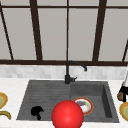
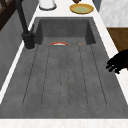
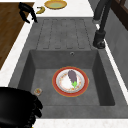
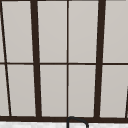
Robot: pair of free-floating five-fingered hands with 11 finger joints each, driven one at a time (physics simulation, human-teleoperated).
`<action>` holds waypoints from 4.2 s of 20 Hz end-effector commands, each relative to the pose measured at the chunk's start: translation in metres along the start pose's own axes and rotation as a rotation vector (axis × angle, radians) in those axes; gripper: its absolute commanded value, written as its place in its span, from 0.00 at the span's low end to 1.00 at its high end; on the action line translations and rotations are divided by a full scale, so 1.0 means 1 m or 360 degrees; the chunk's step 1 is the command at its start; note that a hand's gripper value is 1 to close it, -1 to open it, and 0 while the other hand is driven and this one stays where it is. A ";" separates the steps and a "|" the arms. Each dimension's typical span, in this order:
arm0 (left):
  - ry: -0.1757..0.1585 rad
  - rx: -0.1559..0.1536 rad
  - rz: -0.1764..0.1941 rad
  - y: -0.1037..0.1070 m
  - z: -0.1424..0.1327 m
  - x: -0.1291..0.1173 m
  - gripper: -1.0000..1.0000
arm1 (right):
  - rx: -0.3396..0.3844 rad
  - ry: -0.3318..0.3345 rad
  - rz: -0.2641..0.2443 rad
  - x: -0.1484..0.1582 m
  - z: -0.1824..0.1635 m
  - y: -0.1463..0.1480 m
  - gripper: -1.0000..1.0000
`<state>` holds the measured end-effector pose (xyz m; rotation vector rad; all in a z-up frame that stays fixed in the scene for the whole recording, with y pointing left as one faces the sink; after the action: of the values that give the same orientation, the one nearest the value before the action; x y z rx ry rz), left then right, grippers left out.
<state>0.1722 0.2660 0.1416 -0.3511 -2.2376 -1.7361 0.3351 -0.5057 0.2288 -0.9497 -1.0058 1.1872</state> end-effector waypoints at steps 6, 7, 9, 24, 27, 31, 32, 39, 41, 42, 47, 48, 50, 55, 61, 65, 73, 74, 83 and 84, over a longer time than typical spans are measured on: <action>0.0000 0.0000 0.0000 0.000 0.000 0.000 0.50 | -0.0021 -0.0025 -0.0073 0.065 -0.005 0.016 1.00; 0.0000 0.0000 0.0000 0.000 0.000 0.000 0.50 | -0.0012 -0.0021 -0.0063 0.073 -0.008 0.017 1.00; 0.0000 0.0000 0.0000 0.000 0.000 0.000 0.50 | 0.0004 -0.0017 -0.0050 0.088 -0.017 0.017 1.00; 0.0000 0.0000 0.0000 0.000 0.000 0.000 0.50 | -0.0039 -0.0008 -0.0021 0.204 -0.076 0.092 1.00; 0.0000 0.0000 0.0000 0.000 0.000 0.000 0.50 | -0.0042 -0.0010 -0.0029 0.226 -0.083 0.117 1.00; 0.0000 0.0000 0.0000 0.000 0.000 0.000 0.50 | -0.0036 -0.0010 -0.0033 0.255 -0.096 0.151 1.00; 0.0000 0.0000 0.0000 0.000 0.000 0.000 0.50 | -0.0030 -0.0003 -0.0021 0.260 -0.105 0.158 1.00; 0.0000 0.0000 0.0000 0.000 0.000 0.000 0.50 | -0.0050 0.0071 -0.0046 0.284 -0.125 0.214 1.00; 0.0000 0.0000 0.0000 0.000 0.000 0.000 0.50 | -0.0096 0.0067 -0.0023 0.291 -0.128 0.230 1.00; 0.0000 0.0000 0.0000 0.000 0.000 0.000 0.50 | -0.0103 0.0054 -0.0001 0.296 -0.132 0.238 1.00; 0.0000 0.0000 0.0000 0.000 0.000 0.000 0.50 | -0.0142 0.0056 0.0043 0.316 -0.141 0.274 1.00; 0.0000 0.0000 0.0000 0.000 0.000 0.000 0.50 | -0.0132 0.0060 0.0049 0.320 -0.145 0.283 1.00; 0.0000 0.0000 0.0000 0.000 0.000 0.000 0.50 | -0.0127 0.0020 0.0047 0.313 -0.152 0.296 1.00; 0.0000 0.0000 0.0000 0.000 0.000 0.000 0.50 | -0.0150 -0.0121 -0.0067 0.301 -0.165 0.315 1.00; 0.0000 0.0000 0.0000 0.000 0.000 0.000 0.50 | -0.0158 -0.0373 -0.0229 0.274 -0.167 0.321 1.00; 0.0000 0.0000 0.0000 0.000 0.000 0.000 0.50 | -0.0071 -0.0407 -0.0269 0.286 -0.161 0.311 0.00; 0.0000 0.0000 0.0000 0.000 0.000 0.000 0.50 | -0.0187 -0.0408 -0.0252 0.278 -0.144 0.257 0.00; 0.0000 0.0000 0.0000 0.000 0.000 0.000 0.50 | -0.0189 -0.0419 -0.0264 0.272 -0.138 0.254 0.00; 0.0000 0.0000 0.0000 0.000 0.000 0.000 0.50 | -0.0346 -0.0486 -0.0218 0.268 -0.128 0.242 0.00; 0.0000 0.0000 0.0000 0.000 0.000 0.000 0.50 | -0.0393 -0.0491 -0.0176 0.260 -0.115 0.230 0.00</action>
<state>0.1722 0.2660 0.1416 -0.3511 -2.2376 -1.7361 0.4188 -0.2143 -0.0153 -0.8503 -1.3980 1.1298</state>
